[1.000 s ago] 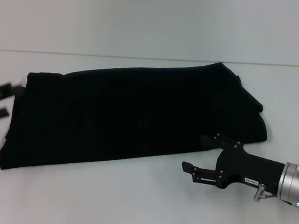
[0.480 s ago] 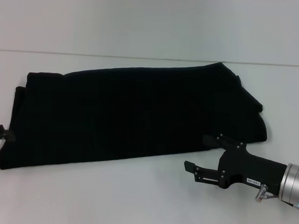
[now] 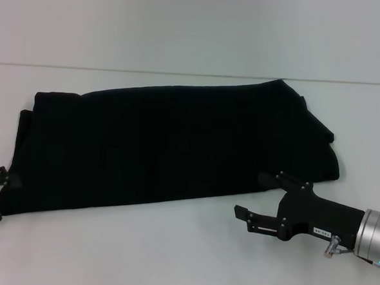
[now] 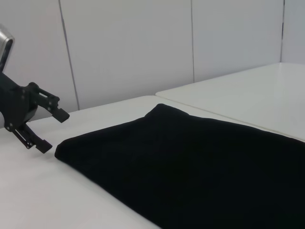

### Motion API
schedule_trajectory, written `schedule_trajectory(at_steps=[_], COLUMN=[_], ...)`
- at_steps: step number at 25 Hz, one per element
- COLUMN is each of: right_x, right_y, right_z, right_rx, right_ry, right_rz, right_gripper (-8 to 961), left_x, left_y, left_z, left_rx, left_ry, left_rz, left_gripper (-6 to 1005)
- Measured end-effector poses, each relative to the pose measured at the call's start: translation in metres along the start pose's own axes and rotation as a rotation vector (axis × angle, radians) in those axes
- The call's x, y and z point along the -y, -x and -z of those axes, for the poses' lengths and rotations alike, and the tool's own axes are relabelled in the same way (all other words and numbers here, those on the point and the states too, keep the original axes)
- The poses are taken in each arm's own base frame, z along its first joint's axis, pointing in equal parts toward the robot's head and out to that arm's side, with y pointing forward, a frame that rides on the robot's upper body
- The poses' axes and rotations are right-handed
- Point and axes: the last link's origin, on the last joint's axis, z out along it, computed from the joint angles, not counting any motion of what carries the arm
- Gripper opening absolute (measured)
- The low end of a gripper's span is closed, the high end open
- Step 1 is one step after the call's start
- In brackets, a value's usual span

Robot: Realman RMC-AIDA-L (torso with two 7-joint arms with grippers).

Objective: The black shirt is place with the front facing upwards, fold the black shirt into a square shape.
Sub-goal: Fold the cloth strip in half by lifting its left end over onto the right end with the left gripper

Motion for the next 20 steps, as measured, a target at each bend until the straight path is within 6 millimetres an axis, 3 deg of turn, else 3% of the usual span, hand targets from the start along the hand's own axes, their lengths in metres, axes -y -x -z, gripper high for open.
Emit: schedule_trajectory(at_steps=[20], right_x=[0.0003], right_y=[-0.0007], right_z=[0.0010], right_rx=[0.006], right_ry=[-0.010], right_rz=[-0.010], right_gripper=[943], left_x=[0.0070], left_y=[-0.0030], left_z=[-0.0059], left_rx=[-0.037], left_ry=[0.000], left_rz=[0.060], left_gripper=[883])
